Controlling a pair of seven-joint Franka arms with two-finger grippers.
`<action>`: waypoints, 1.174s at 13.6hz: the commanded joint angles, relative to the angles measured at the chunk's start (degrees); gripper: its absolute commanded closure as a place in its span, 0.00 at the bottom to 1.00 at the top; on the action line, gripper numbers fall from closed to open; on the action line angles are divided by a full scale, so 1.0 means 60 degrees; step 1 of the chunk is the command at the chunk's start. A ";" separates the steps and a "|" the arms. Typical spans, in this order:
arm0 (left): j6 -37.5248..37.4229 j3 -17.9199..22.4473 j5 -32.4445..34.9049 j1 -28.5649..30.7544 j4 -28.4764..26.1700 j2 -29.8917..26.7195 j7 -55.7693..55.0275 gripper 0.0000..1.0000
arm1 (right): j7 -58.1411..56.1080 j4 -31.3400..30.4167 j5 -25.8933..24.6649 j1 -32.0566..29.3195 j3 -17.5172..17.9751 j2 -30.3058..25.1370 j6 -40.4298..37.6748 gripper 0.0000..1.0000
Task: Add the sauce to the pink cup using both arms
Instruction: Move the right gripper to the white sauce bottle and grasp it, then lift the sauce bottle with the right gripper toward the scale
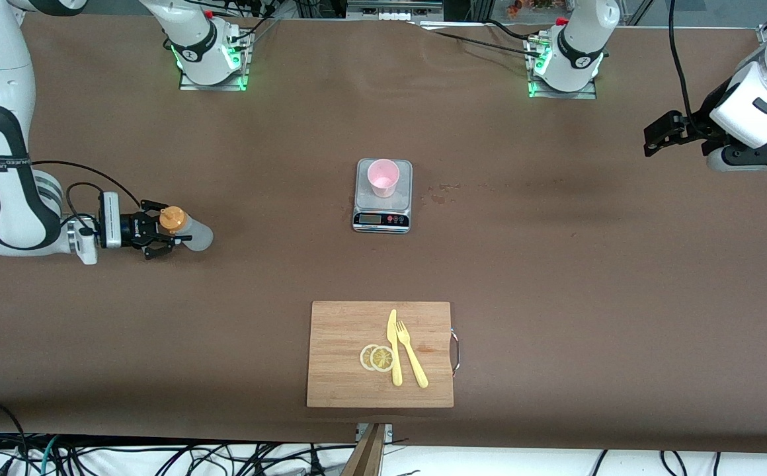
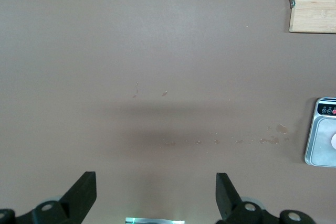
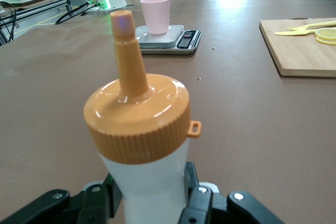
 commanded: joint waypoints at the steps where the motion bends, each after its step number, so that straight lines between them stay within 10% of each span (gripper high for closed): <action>1: -0.0004 -0.0006 -0.0087 0.0028 -0.0008 -0.0053 0.0129 0.00 | 0.0005 0.0028 0.0161 -0.0046 0.0039 -0.0044 -0.0015 0.88; 16: -0.0004 -0.0006 -0.0087 0.0028 -0.0008 -0.0053 0.0115 0.00 | 0.6766 -0.0089 -0.3863 0.4154 -0.0238 -0.3003 0.2811 0.89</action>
